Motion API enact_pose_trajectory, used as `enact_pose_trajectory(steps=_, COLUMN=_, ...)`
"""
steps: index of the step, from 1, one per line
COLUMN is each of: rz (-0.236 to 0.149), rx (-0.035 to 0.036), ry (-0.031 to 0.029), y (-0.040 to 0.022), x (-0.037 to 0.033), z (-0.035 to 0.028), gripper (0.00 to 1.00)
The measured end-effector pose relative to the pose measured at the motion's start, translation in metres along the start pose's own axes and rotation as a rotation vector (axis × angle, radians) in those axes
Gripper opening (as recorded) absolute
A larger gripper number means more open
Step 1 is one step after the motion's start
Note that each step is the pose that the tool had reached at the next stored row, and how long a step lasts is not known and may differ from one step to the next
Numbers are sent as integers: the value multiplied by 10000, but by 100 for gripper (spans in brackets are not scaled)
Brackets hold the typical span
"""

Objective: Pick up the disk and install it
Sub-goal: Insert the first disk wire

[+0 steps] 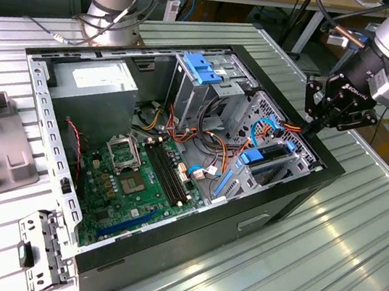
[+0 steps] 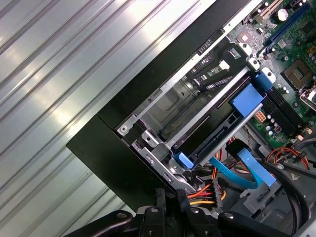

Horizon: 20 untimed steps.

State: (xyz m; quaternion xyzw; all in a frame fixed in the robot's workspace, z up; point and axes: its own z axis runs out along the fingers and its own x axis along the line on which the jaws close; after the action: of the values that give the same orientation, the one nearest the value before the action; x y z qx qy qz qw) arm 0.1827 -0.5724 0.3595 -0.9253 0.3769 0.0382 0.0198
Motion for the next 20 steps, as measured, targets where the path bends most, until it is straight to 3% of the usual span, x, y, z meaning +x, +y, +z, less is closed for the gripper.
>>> enact_pose_trajectory(steps=7, rz=-1, rx=20, ry=-19, y=1, x=1, z=3, gripper=22)
enact_pose_trajectory(steps=8, rz=-1, rx=19, ry=-18, y=1, x=0, z=0, gripper=28)
enact_pose_trajectory(steps=19, rz=-1, rx=22, ry=-21, y=0, x=-4, z=-41, gripper=28)
enact_pose_trajectory(steps=20, rz=-1, rx=20, ry=-18, y=0, x=-4, z=-43, gripper=20)
